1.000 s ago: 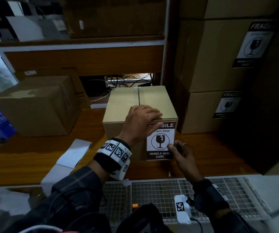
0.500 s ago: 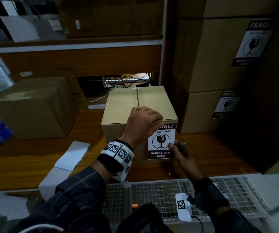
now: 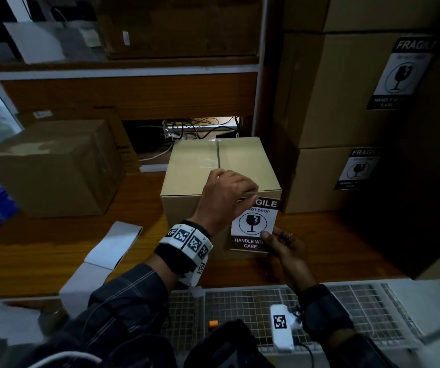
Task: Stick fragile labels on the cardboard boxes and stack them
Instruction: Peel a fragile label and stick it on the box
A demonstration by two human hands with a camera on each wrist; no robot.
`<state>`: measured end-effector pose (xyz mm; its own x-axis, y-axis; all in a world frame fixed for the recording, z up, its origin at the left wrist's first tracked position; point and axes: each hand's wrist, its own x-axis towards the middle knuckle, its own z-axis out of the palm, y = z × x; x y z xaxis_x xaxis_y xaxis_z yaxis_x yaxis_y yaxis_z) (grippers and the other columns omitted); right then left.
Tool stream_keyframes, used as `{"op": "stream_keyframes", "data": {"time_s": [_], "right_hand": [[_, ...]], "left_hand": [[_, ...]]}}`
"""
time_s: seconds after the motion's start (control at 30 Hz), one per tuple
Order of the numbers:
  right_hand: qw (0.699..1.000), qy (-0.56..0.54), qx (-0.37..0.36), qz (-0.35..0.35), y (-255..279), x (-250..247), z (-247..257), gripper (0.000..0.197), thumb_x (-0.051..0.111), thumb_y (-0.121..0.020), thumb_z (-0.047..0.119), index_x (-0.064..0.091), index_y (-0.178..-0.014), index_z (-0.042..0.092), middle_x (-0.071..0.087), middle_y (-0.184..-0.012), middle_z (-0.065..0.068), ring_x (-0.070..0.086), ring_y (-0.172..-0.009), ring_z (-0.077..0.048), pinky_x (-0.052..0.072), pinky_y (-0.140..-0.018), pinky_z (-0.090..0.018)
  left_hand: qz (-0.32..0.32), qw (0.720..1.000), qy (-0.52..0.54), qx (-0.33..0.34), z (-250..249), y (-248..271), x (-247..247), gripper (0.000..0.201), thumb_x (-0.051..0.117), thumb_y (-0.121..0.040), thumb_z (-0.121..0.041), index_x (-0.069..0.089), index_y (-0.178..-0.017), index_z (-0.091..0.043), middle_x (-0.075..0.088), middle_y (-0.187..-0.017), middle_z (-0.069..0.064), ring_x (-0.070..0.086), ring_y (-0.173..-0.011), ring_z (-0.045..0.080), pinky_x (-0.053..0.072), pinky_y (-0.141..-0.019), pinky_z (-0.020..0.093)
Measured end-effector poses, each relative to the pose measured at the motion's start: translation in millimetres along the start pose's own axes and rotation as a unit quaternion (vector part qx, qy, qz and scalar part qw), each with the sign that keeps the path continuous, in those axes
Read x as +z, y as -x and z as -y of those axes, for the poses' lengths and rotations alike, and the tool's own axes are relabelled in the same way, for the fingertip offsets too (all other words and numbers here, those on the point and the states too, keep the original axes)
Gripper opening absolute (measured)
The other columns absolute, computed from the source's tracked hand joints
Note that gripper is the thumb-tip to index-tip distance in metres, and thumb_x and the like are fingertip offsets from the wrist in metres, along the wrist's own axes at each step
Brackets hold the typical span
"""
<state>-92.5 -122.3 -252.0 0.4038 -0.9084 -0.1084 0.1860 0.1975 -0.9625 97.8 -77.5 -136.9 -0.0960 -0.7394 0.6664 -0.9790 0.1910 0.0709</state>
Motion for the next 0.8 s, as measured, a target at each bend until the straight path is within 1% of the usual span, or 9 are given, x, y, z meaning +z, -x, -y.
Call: {"op": "stream_keyframes", "data": {"time_s": [0.1, 0.13, 0.2, 0.3, 0.37, 0.53, 0.63, 0.73, 0.8], "right_hand": [[0.999, -0.011, 0.043, -0.026, 1.3, -5.3, -13.9, 0.042, 0.079, -0.081, 0.022, 0.068, -0.119, 0.007, 0.077, -0.112, -0.007, 0.074, -0.105, -0.028, 0.061, -0.089, -0.05], [0.998, -0.015, 0.052, -0.035, 1.3, -7.4, -18.6, 0.045, 0.079, -0.078, 0.023, 0.068, -0.119, 0.007, 0.077, -0.112, -0.007, 0.073, -0.106, -0.029, 0.059, -0.092, -0.054], [0.996, -0.021, 0.064, -0.056, 0.8, -10.3, -25.3, 0.042, 0.079, -0.077, 0.02, 0.068, -0.116, 0.008, 0.077, -0.111, -0.008, 0.072, -0.108, -0.03, 0.057, -0.096, -0.057], [0.994, -0.006, 0.059, -0.089, -0.8, -9.9, -25.5, 0.029, 0.078, -0.082, 0.01, 0.068, -0.109, 0.01, 0.077, -0.104, -0.009, 0.071, -0.106, -0.033, 0.057, -0.096, -0.057], [0.994, 0.01, 0.049, -0.097, -2.3, -7.7, -24.7, 0.026, 0.078, -0.085, 0.011, 0.066, -0.108, 0.012, 0.076, -0.103, -0.007, 0.071, -0.104, -0.031, 0.057, -0.095, -0.056], [0.991, 0.041, 0.031, -0.127, -7.4, -3.5, -27.4, 0.026, 0.08, -0.085, 0.019, 0.066, -0.107, 0.015, 0.075, -0.101, -0.005, 0.071, -0.099, -0.029, 0.058, -0.089, -0.06], [0.988, 0.055, 0.018, -0.145, -10.5, -0.9, -29.0, 0.03, 0.083, -0.083, 0.024, 0.067, -0.106, 0.015, 0.075, -0.102, -0.005, 0.07, -0.101, -0.027, 0.058, -0.091, -0.057], [0.985, 0.063, 0.016, -0.161, -13.4, 1.8, -29.2, 0.03, 0.084, -0.082, 0.025, 0.066, -0.106, 0.017, 0.074, -0.104, -0.006, 0.068, -0.102, -0.026, 0.057, -0.092, -0.053], [0.985, 0.059, 0.008, -0.164, -14.3, 3.0, -29.2, 0.032, 0.083, -0.082, 0.024, 0.066, -0.107, 0.015, 0.074, -0.104, -0.006, 0.068, -0.102, -0.025, 0.058, -0.092, -0.052]], "left_hand": [[0.003, 1.0, -0.002, -0.005, 0.6, 0.1, -0.2, 0.023, 0.069, -0.092, -0.037, 0.074, -0.108, -0.022, 0.075, -0.108, -0.007, 0.065, -0.104, 0.015, 0.039, -0.098, 0.042], [0.002, 1.0, -0.002, -0.006, 0.8, 0.0, -0.3, 0.023, 0.069, -0.092, -0.037, 0.074, -0.107, -0.022, 0.075, -0.108, -0.007, 0.065, -0.104, 0.015, 0.04, -0.098, 0.042], [0.001, 1.0, 0.002, -0.009, 0.8, 0.2, 0.2, 0.022, 0.07, -0.091, -0.036, 0.074, -0.107, -0.022, 0.075, -0.108, -0.007, 0.065, -0.104, 0.015, 0.04, -0.098, 0.042], [-0.003, 1.0, 0.007, -0.012, 0.3, 0.9, 1.8, 0.022, 0.07, -0.091, -0.036, 0.074, -0.108, -0.022, 0.075, -0.108, -0.007, 0.065, -0.104, 0.015, 0.04, -0.098, 0.042], [-0.002, 1.0, 0.01, -0.014, 0.6, 1.2, 2.2, 0.022, 0.069, -0.092, -0.037, 0.074, -0.108, -0.022, 0.075, -0.108, -0.007, 0.065, -0.104, 0.015, 0.04, -0.099, 0.043], [-0.001, 1.0, 0.011, -0.014, 1.4, 1.3, 2.4, 0.022, 0.068, -0.092, -0.038, 0.074, -0.108, -0.023, 0.075, -0.107, -0.008, 0.066, -0.103, 0.014, 0.041, -0.099, 0.043], [0.0, 1.0, 0.009, -0.015, 1.8, 1.5, 3.3, 0.022, 0.068, -0.093, -0.039, 0.074, -0.107, -0.024, 0.075, -0.107, -0.009, 0.066, -0.103, 0.012, 0.04, -0.1, 0.042], [-0.001, 1.0, 0.013, -0.015, 2.2, 1.5, 3.4, 0.021, 0.069, -0.092, -0.038, 0.074, -0.107, -0.025, 0.075, -0.107, -0.009, 0.066, -0.103, 0.013, 0.04, -0.1, 0.043], [0.001, 1.0, 0.015, -0.014, 2.1, 1.5, 3.2, 0.021, 0.069, -0.092, -0.038, 0.074, -0.107, -0.024, 0.075, -0.107, -0.009, 0.066, -0.103, 0.013, 0.041, -0.099, 0.044]]}}
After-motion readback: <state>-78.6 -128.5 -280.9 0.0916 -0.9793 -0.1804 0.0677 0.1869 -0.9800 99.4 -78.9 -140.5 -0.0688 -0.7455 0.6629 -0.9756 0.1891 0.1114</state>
